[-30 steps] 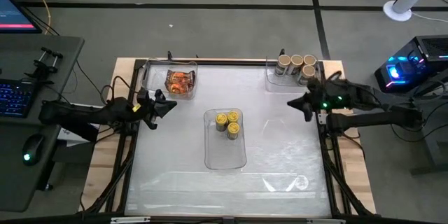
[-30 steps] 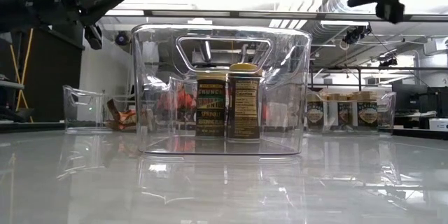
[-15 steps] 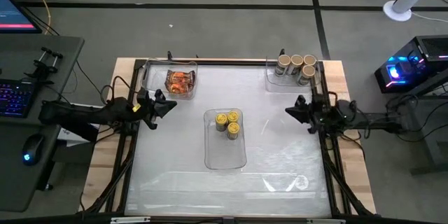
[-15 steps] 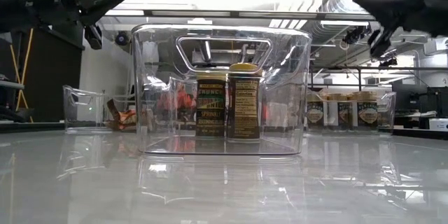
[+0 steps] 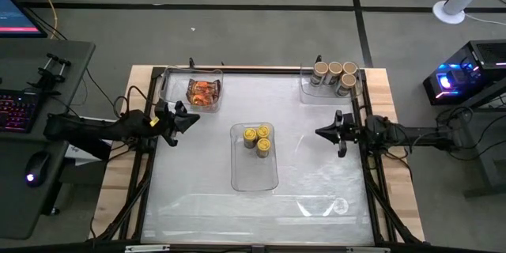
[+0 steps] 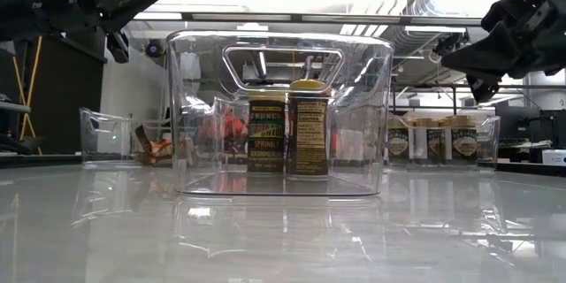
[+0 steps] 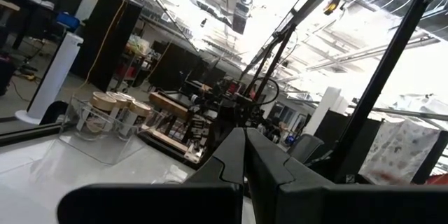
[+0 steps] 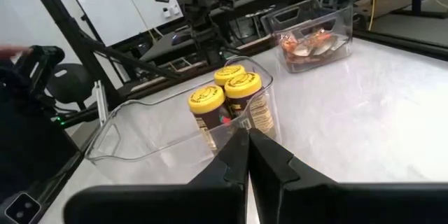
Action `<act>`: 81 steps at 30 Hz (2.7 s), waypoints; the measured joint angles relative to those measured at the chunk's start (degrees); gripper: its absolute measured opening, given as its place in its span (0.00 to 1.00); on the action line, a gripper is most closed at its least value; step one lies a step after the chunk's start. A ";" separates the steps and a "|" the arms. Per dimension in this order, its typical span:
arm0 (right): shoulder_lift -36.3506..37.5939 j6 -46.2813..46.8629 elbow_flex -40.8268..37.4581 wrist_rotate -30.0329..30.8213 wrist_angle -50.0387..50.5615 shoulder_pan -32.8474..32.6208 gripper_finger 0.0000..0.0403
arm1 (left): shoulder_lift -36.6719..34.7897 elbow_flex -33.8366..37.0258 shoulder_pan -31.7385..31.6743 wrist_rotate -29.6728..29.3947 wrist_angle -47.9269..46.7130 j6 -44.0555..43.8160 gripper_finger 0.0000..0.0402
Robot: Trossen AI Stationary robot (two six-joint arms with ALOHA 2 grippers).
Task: Sort spices by type
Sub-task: Return to Home Position
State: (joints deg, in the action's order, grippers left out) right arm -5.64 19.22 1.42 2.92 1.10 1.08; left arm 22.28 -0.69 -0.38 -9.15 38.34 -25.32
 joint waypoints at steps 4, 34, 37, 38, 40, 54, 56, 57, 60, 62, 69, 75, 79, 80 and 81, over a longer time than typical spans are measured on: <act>1.74 0.19 -0.01 -0.07 0.08 -0.13 0.00 | -1.30 0.00 0.00 0.00 -1.29 0.00 0.00; 4.12 0.20 -0.43 -0.07 -1.11 -0.22 0.01 | -22.10 0.00 3.37 -0.42 -19.15 0.59 0.00; 4.12 0.20 -0.43 -0.09 -1.11 -0.22 0.01 | -22.10 0.00 2.45 0.88 -22.54 8.05 0.00; 4.12 0.20 -0.43 -0.09 -1.11 -0.22 0.01 | -22.08 0.00 2.47 2.18 -24.25 10.46 0.00; 4.12 0.21 -0.43 -0.08 -1.14 -0.22 0.01 | -22.10 0.00 2.74 5.38 -28.81 14.95 0.00; 4.04 0.21 -0.38 -0.10 -1.11 -0.22 0.01 | -21.66 -0.17 1.73 8.44 -38.40 24.06 0.00; 4.04 0.20 -0.38 -0.11 -1.13 -0.22 0.01 | -21.66 -0.17 1.73 8.44 -38.40 24.06 0.00; 4.04 0.20 -0.38 -0.11 -1.11 -0.22 0.01 | -21.66 -0.17 1.73 8.43 -38.40 24.06 0.00; 4.04 0.22 -0.38 -0.11 -1.11 -0.22 0.01 | -21.66 -0.17 1.73 8.41 -38.40 24.06 0.00; 4.04 0.21 -0.38 -0.11 -1.11 -0.22 0.01 | -21.66 -0.17 1.73 8.39 -38.40 24.06 0.00; 4.04 0.22 -0.36 -0.11 -1.11 -0.22 0.01 | -21.66 -0.17 1.73 8.31 -38.38 24.04 0.00; 4.04 0.21 -0.36 -0.11 -1.11 -0.22 0.01 | -21.66 -0.17 1.73 8.31 -38.38 24.04 0.00; 4.04 0.21 -0.36 -0.11 -1.11 -0.22 0.01 | -21.66 -0.17 1.73 8.31 -38.38 24.04 0.00; 4.04 0.20 -0.36 -0.11 -1.11 -0.22 0.01 | -21.66 -0.17 1.73 8.31 -38.38 24.04 0.00; 4.04 0.21 -0.36 -0.11 -1.11 -0.22 0.01 | -21.66 -0.17 1.73 8.31 -38.38 24.03 0.00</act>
State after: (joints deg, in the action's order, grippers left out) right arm -1.61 19.44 1.06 2.81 -0.01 0.86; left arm 0.62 -0.86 1.34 -0.84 -0.03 -1.29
